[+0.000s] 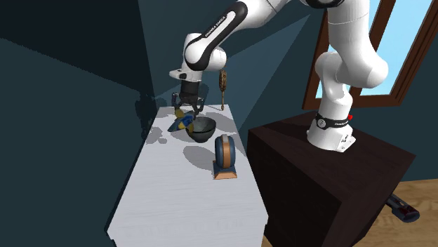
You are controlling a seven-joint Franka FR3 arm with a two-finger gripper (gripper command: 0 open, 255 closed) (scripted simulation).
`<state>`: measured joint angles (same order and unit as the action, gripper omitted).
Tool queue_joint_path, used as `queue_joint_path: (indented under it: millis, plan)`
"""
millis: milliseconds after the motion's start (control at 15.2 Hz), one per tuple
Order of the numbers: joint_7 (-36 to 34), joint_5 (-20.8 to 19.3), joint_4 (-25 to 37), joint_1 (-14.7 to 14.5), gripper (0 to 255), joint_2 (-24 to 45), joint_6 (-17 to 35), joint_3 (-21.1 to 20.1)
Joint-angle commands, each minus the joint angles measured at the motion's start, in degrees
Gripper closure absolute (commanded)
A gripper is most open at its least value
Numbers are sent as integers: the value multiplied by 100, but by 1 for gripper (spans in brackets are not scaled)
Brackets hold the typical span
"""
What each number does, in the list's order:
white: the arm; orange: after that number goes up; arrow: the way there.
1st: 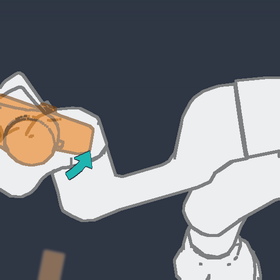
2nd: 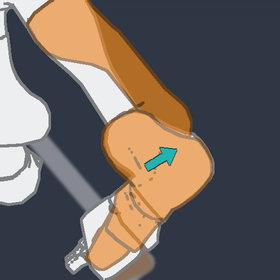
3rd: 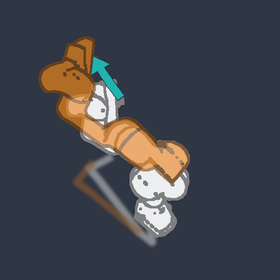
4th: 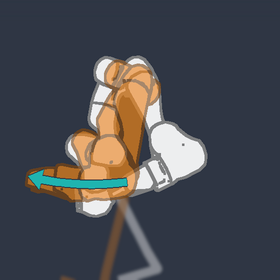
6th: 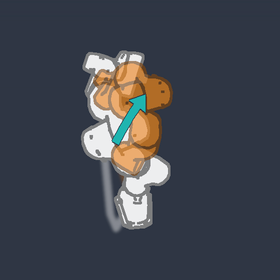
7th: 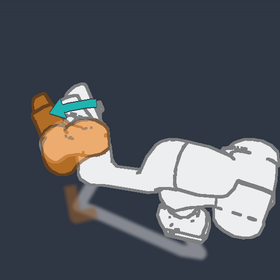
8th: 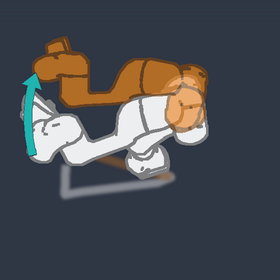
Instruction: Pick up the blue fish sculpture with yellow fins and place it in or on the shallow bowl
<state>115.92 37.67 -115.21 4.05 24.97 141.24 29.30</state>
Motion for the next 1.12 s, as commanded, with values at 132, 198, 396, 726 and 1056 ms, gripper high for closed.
queue_joint_path:
  millis: [132,198,396,726,1056]
  plan:
    - [-150,-185,7,-76,255,-172,-142,107]
    - [-41,-204,-81,-15,255,-257,-158,155]
    - [284,-271,-306,180,255,-488,-229,307]
    - [821,-400,-547,536,255,-792,-412,577]
    - [1327,-347,-634,864,255,-821,-503,716]
